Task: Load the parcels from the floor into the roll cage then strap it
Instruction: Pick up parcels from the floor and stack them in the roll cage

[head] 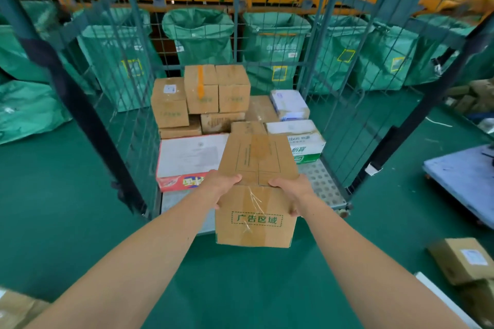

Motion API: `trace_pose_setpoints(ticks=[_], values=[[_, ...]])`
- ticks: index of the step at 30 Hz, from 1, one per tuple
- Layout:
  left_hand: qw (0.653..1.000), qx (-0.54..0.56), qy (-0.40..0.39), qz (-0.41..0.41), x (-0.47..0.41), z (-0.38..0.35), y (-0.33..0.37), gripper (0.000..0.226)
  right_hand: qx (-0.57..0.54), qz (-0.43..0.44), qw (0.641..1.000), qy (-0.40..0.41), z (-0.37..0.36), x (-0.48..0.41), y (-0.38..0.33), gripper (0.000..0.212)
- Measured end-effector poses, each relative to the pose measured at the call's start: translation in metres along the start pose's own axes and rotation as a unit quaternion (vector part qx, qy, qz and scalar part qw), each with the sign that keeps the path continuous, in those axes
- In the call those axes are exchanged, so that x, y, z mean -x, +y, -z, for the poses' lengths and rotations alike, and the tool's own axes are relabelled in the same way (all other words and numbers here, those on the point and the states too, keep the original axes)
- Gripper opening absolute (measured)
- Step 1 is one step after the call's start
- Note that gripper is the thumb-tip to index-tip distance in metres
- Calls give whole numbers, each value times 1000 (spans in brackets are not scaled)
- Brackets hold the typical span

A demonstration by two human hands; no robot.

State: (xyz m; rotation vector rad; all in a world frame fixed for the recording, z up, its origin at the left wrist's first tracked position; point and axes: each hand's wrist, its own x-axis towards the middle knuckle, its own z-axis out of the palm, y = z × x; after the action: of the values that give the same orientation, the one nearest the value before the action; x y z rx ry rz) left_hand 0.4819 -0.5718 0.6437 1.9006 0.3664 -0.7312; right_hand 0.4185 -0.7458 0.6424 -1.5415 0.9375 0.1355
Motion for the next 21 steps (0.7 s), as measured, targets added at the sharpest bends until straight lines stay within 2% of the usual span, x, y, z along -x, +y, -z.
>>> trace_pose_setpoints(ticks=[3, 6, 9, 18, 21], values=[[1000, 7, 3, -9, -17, -25, 36, 59, -2, 19, 1000, 9, 24, -31, -23, 49], [1000, 10, -1, -21, -43, -43, 68, 59, -6, 33, 999, 15, 41, -67, -46, 52], [999, 21, -13, -26, -80, -60, 98, 64, -13, 30, 999, 23, 52, -107, -68, 67], [998, 22, -58, -28, -222, -99, 223, 59, -47, 52, 996, 47, 66, -265, -159, 101], [998, 17, -57, -23, -258, -108, 263, 60, -38, 47, 997, 57, 71, -301, -192, 85]])
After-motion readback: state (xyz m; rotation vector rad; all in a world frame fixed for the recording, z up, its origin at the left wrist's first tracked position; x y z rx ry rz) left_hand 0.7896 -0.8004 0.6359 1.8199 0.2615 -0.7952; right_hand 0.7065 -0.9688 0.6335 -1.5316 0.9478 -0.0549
